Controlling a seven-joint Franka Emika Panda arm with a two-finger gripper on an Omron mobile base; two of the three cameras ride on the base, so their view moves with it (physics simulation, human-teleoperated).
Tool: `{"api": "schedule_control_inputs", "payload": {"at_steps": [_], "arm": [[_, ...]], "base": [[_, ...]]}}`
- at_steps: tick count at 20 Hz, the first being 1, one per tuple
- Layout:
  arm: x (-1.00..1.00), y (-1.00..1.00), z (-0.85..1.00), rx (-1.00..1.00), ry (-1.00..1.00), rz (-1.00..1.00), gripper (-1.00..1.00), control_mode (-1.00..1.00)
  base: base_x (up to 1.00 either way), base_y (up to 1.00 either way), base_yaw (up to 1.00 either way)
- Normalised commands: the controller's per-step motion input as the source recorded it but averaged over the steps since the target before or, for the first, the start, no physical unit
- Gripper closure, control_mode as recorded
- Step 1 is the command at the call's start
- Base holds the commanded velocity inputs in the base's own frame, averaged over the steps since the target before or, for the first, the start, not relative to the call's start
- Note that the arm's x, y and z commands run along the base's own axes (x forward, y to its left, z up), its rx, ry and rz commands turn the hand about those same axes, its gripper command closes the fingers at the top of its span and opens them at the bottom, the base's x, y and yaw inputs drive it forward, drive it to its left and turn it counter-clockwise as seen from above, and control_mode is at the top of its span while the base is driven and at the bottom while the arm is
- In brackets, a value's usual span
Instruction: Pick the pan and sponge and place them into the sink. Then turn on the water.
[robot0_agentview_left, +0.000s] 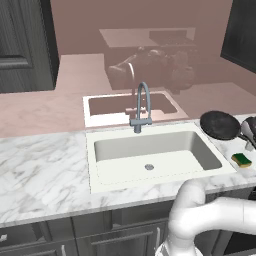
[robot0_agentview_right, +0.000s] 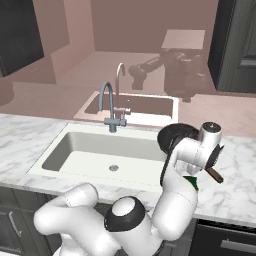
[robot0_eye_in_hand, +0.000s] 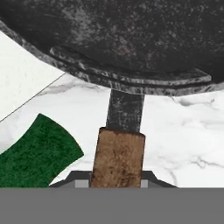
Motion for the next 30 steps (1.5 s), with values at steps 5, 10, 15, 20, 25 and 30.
{"api": "schedule_control_inputs", "payload": {"at_steps": [5, 10, 15, 20, 25, 30], "arm": [[-0.01, 0.46, 0.20, -0.06, 0.04, 0.06, 1.00, -1.00], [-0.02, 0.26, 0.32, -0.08, 0.14, 0.10, 1.00, -1.00], [-0.02, 0.28, 0.34, -0.06, 0.13, 0.12, 1.00, -1.00], [0.01, 0.33, 0.14, -0.01, 0.09, 0.13, 1.00, -1.00], [0.01, 0.35, -0.10, 0.02, 0.00, 0.13, 1.00, -1.00], [0.06, 0.42, -0.17, 0.00, 0.00, 0.11, 1.00, -1.00]], "base": [[0.00, 0.00, 0.00], [0.00, 0.00, 0.00], [0.00, 0.00, 0.00], [0.00, 0.00, 0.00], [0.00, 0.00, 0.00], [0.00, 0.00, 0.00]]}}
